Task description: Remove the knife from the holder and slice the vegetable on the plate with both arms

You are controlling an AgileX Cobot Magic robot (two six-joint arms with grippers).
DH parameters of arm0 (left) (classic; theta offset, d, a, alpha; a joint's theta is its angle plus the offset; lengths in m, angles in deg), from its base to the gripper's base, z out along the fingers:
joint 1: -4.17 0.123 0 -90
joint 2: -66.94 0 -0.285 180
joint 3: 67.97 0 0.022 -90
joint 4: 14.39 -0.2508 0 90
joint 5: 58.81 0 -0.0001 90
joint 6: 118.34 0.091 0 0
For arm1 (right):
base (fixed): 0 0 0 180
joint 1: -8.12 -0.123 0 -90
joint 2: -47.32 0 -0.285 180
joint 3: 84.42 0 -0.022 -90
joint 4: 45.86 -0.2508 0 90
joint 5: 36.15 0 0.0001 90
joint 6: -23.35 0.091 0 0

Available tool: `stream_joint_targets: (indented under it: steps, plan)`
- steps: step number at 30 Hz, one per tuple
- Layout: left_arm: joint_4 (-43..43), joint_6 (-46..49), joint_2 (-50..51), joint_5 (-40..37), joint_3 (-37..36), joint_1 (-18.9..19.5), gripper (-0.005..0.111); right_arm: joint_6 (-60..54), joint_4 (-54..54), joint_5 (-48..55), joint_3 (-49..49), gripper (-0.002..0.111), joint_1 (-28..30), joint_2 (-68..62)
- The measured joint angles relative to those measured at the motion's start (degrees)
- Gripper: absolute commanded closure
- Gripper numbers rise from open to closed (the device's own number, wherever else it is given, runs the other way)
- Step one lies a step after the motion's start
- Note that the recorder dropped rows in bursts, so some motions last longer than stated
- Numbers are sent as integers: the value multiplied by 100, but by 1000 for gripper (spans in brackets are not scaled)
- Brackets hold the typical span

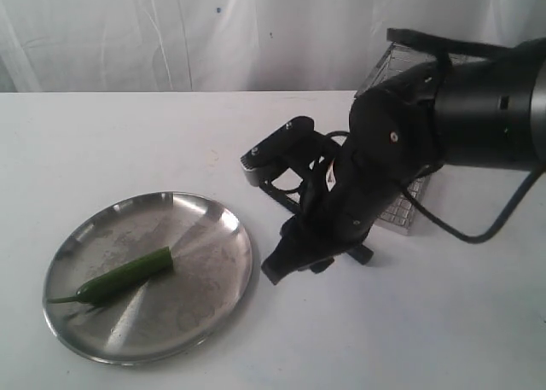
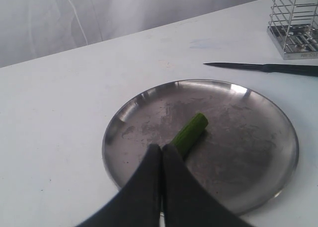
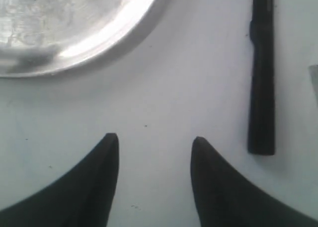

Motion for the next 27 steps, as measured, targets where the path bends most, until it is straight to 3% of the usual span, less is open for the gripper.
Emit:
stream_joint_targets:
  steps: [11,19,27]
  plan:
    - [0,0,0,0,0,0,107,1744,278,-1662,1550,65,206,203]
    - [0,0,0,0,0,0,107,1826,936,-2101,1610,65,1010,193]
    - [0,0,0,0,0,0,107,1641,1056,-2405,1542,65,1233,-201]
